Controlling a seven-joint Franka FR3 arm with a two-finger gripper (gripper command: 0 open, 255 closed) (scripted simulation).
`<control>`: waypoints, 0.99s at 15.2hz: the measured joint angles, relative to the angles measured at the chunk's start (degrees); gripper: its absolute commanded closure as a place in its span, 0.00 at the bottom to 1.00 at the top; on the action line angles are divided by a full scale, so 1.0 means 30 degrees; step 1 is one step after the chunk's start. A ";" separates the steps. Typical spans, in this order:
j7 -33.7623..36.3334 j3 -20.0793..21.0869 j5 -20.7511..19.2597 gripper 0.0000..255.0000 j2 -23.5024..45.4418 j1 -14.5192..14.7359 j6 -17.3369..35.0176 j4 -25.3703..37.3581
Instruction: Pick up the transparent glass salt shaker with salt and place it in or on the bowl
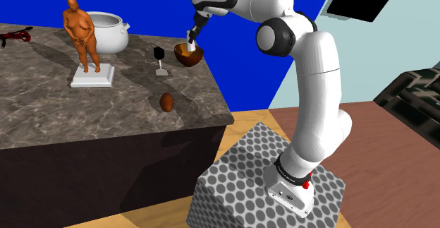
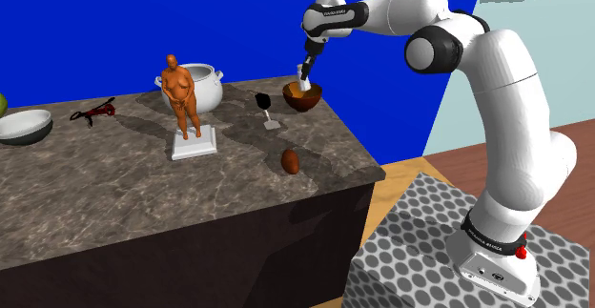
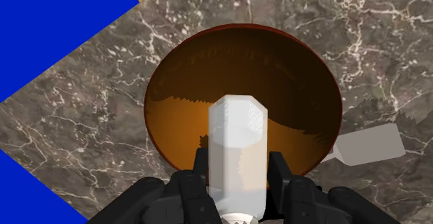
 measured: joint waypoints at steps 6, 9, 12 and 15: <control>-0.0001 0.0000 0.0001 0.00 -0.0003 0.0000 0.0007 -0.0005; 0.0058 -0.0029 -0.0047 0.00 -0.0283 -0.0008 -0.0445 0.0175; 0.0052 -0.0104 -0.0104 0.00 -0.1031 -0.0136 -0.1420 0.0411; 0.0065 -0.0113 -0.0122 0.00 -0.1193 -0.0123 -0.1519 0.0331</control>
